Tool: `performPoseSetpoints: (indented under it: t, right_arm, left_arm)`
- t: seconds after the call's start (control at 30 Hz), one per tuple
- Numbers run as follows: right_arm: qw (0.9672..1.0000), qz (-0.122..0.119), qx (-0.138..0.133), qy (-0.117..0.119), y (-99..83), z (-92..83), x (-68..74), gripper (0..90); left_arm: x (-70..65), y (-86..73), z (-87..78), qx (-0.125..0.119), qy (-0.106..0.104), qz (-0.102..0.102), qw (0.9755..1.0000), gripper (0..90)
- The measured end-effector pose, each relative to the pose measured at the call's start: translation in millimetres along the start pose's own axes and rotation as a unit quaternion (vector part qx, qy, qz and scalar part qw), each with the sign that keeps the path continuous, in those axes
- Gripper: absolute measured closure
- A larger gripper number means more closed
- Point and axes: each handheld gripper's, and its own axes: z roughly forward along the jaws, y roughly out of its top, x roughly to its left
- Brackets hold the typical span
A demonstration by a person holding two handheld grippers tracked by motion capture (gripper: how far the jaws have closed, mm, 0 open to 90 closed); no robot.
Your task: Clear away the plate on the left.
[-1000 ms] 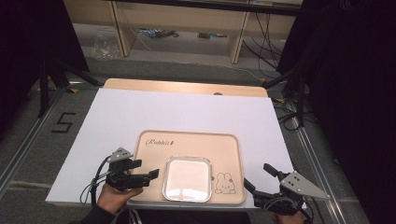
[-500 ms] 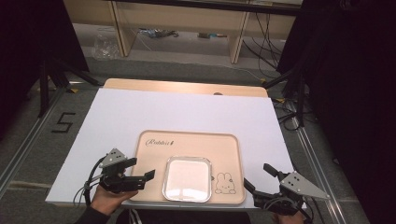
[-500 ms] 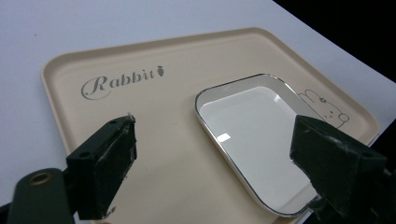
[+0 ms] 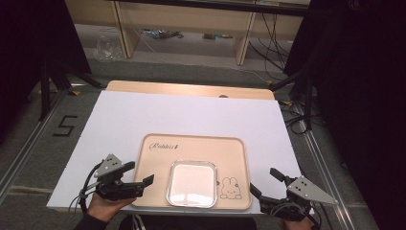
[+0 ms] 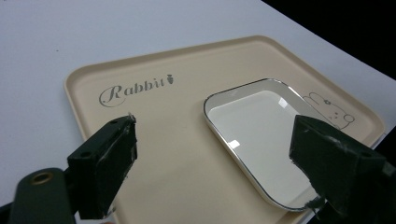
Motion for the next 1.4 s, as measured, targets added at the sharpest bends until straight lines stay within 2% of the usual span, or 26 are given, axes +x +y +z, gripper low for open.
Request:
performPoseSetpoints:
  t: [0.1,0.17,0.2,0.23,0.37,0.43,0.47,0.5,0.57,0.6,0.63,0.67,0.7,0.73,0.77,0.8,0.87,0.9,0.97,1.03,1.07,1.13,1.17,1.3,1.37,1.4]
  right_arm:
    - [1.0000,-0.006,-0.002,-0.004,0.1,-0.1,-0.5,15.2]
    - [1.0000,0.005,-0.001,0.000,-0.2,0.3,0.7,15.2]
    - [0.9999,-0.013,-0.001,-0.006,0.3,-0.4,-1.6,15.2]
    - [1.0000,0.005,0.003,0.003,0.2,-0.4,0.4,15.2]
    - [1.0000,-0.007,-0.002,-0.004,0.1,-0.1,-0.7,15.2]
    - [1.0000,-0.004,-0.003,-0.004,-0.1,0.2,-0.4,15.2]
    - [0.9999,-0.012,-0.002,-0.006,0.3,-0.3,-1.4,15.2]
    - [1.0000,-0.002,-0.002,-0.001,-0.1,0.1,-0.1,15.2]
    - [1.0000,-0.004,-0.002,-0.003,0.0,-0.1,-0.4,15.2]
    - [1.0000,0.008,0.002,0.003,-0.2,0.0,1.1,15.2]
    - [1.0000,-0.005,-0.001,-0.006,0.1,-0.2,-0.5,15.2]
    - [0.9999,-0.010,-0.001,-0.007,0.3,-0.3,-1.0,15.2]
    - [1.0000,0.000,0.000,0.000,0.0,0.1,0.1,15.2]
    - [1.0000,0.000,0.000,0.000,0.0,0.1,0.1,15.2]
    - [0.9999,-0.011,0.003,-0.010,0.5,-1.3,-0.9,15.2]
    - [1.0000,0.000,0.003,-0.001,0.1,-0.5,0.3,15.2]
    - [1.0000,0.000,0.003,-0.001,0.1,-0.5,0.3,15.2]
    - [0.9999,-0.014,0.003,-0.009,0.6,-1.3,-1.3,15.2]
    - [0.9999,-0.014,0.000,-0.006,0.4,-0.8,-0.9,15.2]
    - [0.9999,-0.015,0.001,-0.006,0.4,-0.8,-1.0,15.2]
    - [0.9999,-0.013,0.001,-0.006,0.4,-0.7,-0.9,15.2]
    - [0.9999,-0.013,0.000,-0.007,0.3,-0.4,-0.9,15.2]
    - [0.9999,-0.013,0.000,-0.007,0.3,-0.4,-0.9,15.2]
    - [0.9999,-0.013,-0.001,-0.007,0.2,-0.5,-0.9,15.2]
    - [0.9999,-0.014,0.001,-0.006,0.3,-0.7,-0.9,15.2]
    - [0.9999,-0.015,0.001,-0.005,0.3,-0.7,-1.0,15.2]
  left_arm:
    - [-0.7,-0.5,-1.7,0.000,-0.001,-0.003,1.0000,14.7]
    - [-2.6,-1.4,-2.4,-0.004,-0.002,-0.013,0.9999,14.7]
    - [-2.6,-1.6,-3.2,-0.003,-0.006,-0.011,0.9999,14.8]
    - [-4.3,-2.0,-3.5,-0.007,-0.005,-0.016,0.9998,14.7]
    - [-4.4,-2.8,-6.3,-0.004,-0.005,-0.008,0.9999,14.8]
    - [-4.2,-3.0,-7.4,-0.006,-0.005,-0.003,1.0000,14.7]
    - [-4.1,-3.0,-8.1,-0.007,-0.007,-0.002,1.0000,14.8]
    - [-4.4,-3.2,-8.7,-0.008,-0.005,-0.003,0.9999,14.9]
    - [-3.9,-3.5,-10.0,-0.010,-0.005,0.000,0.9999,14.9]
    - [-4.0,-3.8,-10.8,-0.009,-0.004,0.001,1.0000,14.9]
    - [-5.8,-4.5,-11.6,-0.014,0.005,-0.006,0.9999,14.9]
    - [-5.8,-4.5,-11.6,-0.014,0.005,-0.006,0.9999,14.8]
    - [-5.8,-4.8,-12.0,-0.016,0.005,-0.003,0.9999,14.9]
    - [-6.7,-5.0,-13.2,-0.015,0.012,0.002,0.9998,14.9]
    - [-6.3,-5.1,-13.6,-0.017,0.013,0.008,0.9998,14.9]
    - [-4.7,-4.9,-16.2,-0.015,0.015,0.019,0.9996,14.9]
    - [-4.3,-5.1,-17.1,-0.019,0.016,0.017,0.9995,14.9]
    - [-3.5,-5.2,-18.3,-0.018,0.017,0.022,0.9995,14.9]
    - [-4.8,-6.6,-20.2,-0.029,0.021,0.013,0.9993,14.9]
    - [-4.9,-7.0,-20.9,-0.030,0.021,0.015,0.9992,14.9]
    - [-5.9,-8.1,-21.9,-0.029,0.025,0.008,0.9992,14.9]
    - [-6.2,-9.4,-24.0,-0.030,0.024,0.010,0.9992,14.9]
    - [-5.9,-9.4,-25.9,-0.028,0.023,0.022,0.9991,14.9]
    - [-10.8,-12.3,-29.3,-0.035,0.021,0.016,0.9991,14.9]
    - [-13.3,-13.3,-31.4,-0.033,0.018,0.027,0.9989,14.9]
    - [-13.0,-13.2,-33.3,-0.023,0.017,0.038,0.9989,14.9]
